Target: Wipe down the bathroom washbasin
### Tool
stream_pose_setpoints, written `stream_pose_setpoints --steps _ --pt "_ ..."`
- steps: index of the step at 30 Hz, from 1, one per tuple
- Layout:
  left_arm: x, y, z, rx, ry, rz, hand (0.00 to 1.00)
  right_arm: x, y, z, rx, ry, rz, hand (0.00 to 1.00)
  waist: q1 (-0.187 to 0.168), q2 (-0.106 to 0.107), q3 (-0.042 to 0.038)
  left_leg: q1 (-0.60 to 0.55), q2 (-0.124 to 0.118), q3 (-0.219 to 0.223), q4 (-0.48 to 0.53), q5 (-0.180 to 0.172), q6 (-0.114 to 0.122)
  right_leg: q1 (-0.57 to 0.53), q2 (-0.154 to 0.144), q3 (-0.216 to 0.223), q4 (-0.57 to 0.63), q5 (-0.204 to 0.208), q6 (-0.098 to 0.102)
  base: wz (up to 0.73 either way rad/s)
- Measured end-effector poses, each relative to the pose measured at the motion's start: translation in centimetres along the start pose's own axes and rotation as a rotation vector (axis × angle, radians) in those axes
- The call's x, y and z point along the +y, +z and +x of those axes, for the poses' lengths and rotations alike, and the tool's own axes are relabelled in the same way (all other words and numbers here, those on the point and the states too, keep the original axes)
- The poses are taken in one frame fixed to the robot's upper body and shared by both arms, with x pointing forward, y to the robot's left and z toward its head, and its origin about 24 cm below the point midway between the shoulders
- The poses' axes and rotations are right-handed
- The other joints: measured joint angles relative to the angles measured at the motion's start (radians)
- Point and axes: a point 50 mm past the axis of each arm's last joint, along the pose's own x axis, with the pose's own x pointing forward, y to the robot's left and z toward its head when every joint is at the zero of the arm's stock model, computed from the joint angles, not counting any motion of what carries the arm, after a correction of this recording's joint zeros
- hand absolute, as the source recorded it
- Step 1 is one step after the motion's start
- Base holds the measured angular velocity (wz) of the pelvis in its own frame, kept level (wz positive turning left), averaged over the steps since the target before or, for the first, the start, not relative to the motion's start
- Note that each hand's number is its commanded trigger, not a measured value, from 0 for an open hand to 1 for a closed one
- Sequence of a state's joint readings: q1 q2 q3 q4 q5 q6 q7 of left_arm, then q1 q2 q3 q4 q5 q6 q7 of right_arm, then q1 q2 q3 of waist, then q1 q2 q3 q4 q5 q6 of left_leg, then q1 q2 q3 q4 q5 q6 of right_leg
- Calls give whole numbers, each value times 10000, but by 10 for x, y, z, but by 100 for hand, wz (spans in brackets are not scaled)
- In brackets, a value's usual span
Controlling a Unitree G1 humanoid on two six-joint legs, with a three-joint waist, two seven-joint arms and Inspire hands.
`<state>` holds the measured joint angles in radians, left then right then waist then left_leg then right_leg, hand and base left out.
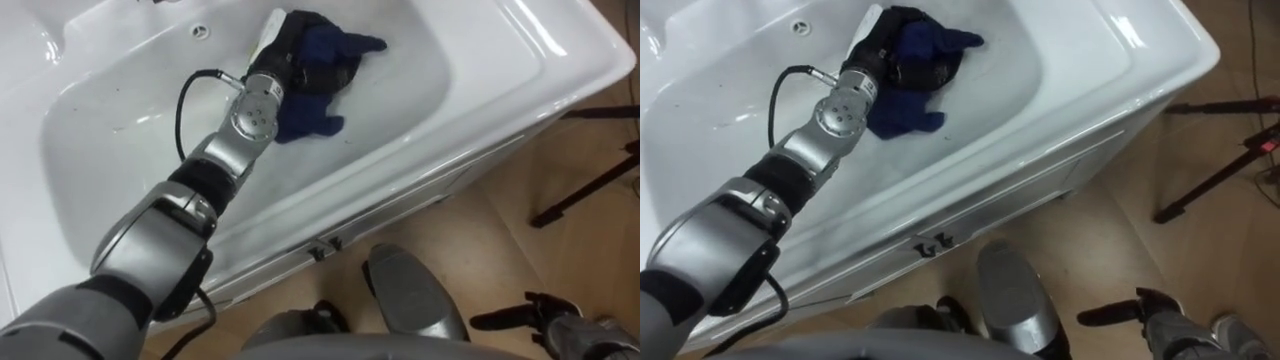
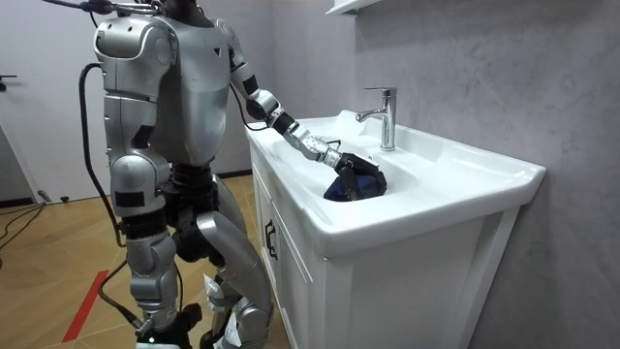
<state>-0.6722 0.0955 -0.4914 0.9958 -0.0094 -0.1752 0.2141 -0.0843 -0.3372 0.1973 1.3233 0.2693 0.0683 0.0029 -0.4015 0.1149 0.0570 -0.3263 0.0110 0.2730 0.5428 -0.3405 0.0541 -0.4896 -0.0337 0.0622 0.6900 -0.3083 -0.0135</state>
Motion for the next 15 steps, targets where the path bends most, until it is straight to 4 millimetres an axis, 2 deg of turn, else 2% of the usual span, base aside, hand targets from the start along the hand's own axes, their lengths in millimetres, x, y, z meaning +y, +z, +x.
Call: stream_pose_setpoints --steps 4,8,12,13,15 --pt "2 -8 -2 224 105 -147 100 2 7 0 -237 67 -199 0 19 -3 5 95 -40 11 -82 12 -14 43 -12 29 20 -9 -6 -4" --pt "10 -23 -7 576 356 -3 100 4 13 0 -473 47 -202 0 277 -123 57 218 -63 178 -175 36 -49 50 27 167 86 -26 -26 -10" --pt "16 -43 -16 1077 648 48 100 9 9 0 -402 126 -238 0 375 -315 23 266 -65 135 -235 71 -109 156 53 113 35 -31 -65 2" --pt "20 -49 -18 1240 673 312 100 10 5 0 -314 150 -250 0 513 -399 -6 367 -58 130 -256 76 -122 252 79 107 19 -36 -90 0" --pt "24 -62 -24 1670 775 636 100 8 -4 0 -104 90 -131 0 677 -436 -57 534 10 130 -265 57 -158 453 166 114 -89 -28 -122 -7"
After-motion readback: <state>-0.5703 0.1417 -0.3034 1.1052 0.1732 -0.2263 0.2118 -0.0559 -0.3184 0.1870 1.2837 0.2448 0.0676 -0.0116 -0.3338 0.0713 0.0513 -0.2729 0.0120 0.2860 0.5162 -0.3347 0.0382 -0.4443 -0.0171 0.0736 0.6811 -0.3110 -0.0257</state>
